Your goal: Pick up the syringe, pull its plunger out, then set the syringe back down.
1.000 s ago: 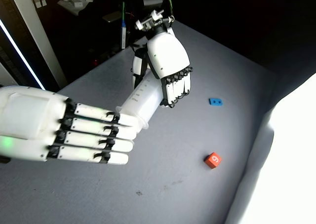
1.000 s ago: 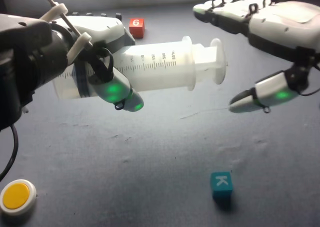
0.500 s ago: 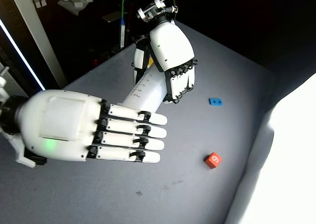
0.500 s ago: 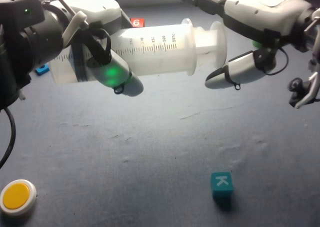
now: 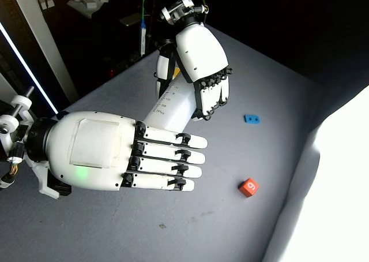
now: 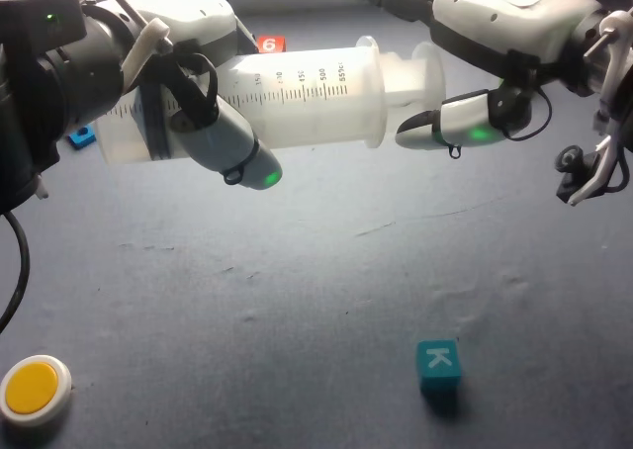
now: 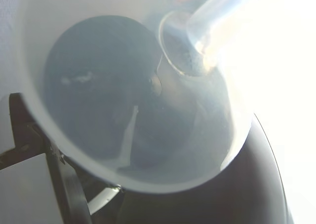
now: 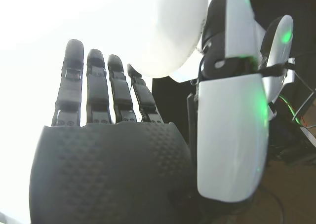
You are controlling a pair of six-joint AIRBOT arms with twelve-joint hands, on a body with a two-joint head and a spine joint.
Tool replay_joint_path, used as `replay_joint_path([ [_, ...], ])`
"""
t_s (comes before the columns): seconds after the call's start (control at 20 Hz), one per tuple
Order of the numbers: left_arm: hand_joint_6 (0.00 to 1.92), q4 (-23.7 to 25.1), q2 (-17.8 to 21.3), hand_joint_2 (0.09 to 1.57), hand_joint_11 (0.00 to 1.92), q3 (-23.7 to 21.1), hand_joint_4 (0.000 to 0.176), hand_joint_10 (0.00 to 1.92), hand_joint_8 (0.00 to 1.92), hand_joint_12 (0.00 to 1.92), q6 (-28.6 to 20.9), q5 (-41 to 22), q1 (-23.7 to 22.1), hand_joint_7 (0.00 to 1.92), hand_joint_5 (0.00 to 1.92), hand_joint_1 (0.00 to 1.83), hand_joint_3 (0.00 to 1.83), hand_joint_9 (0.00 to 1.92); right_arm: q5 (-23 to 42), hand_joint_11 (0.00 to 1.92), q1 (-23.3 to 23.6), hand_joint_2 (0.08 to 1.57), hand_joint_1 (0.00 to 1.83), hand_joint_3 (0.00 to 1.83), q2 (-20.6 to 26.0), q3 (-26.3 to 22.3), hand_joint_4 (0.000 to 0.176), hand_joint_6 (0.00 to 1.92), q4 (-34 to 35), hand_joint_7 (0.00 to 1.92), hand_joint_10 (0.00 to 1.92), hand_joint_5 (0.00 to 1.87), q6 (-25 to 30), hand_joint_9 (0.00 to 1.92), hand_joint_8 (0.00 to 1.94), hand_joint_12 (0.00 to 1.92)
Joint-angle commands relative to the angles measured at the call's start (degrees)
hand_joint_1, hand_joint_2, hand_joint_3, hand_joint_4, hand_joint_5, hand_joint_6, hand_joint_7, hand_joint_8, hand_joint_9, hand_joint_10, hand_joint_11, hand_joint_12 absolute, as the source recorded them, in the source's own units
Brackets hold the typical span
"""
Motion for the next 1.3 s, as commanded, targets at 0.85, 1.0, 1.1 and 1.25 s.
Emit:
replay_joint_path([
  [0.85,1.05,2.88,0.37,1.18,0.56,-0.14,0.0,1.14,1.33,1.51,0.7,-0.11,-1.72,0.86,0.86,1.2,0.0,0.76,6.74,0.69,-0.55,1.14,1.37,0.0,0.61,-0.03,0.0,1.27,-1.1,0.95,1.16,0.76,-0.49,0.98,0.93,1.27],
  [1.0,1.12,2.88,0.36,1.19,0.56,-0.23,0.0,1.1,1.29,1.49,0.7,-0.28,-1.84,0.87,0.83,1.19,0.0,0.76,5.95,0.67,-0.88,1.15,1.36,0.0,2.39,-0.9,0.0,1.29,0.11,0.92,1.18,0.74,-0.47,0.97,0.99,1.27],
  [1.1,1.08,2.88,0.36,1.18,0.56,-0.29,0.0,1.11,1.32,1.5,0.7,-0.31,-1.84,0.86,0.85,1.19,0.0,0.77,5.17,0.64,-0.85,1.15,1.36,0.0,4.13,-2.16,0.0,1.32,1.2,0.93,1.2,0.74,-0.47,0.95,0.96,1.29],
  [1.25,1.12,2.88,0.36,1.18,0.58,-0.28,0.0,1.1,1.28,1.49,0.7,-0.35,-1.88,0.87,0.84,1.19,0.0,0.78,4.55,0.67,-0.91,1.13,1.37,0.0,6.38,-3.49,0.0,1.27,1.2,0.96,1.16,0.77,-0.47,0.98,0.9,1.26],
])
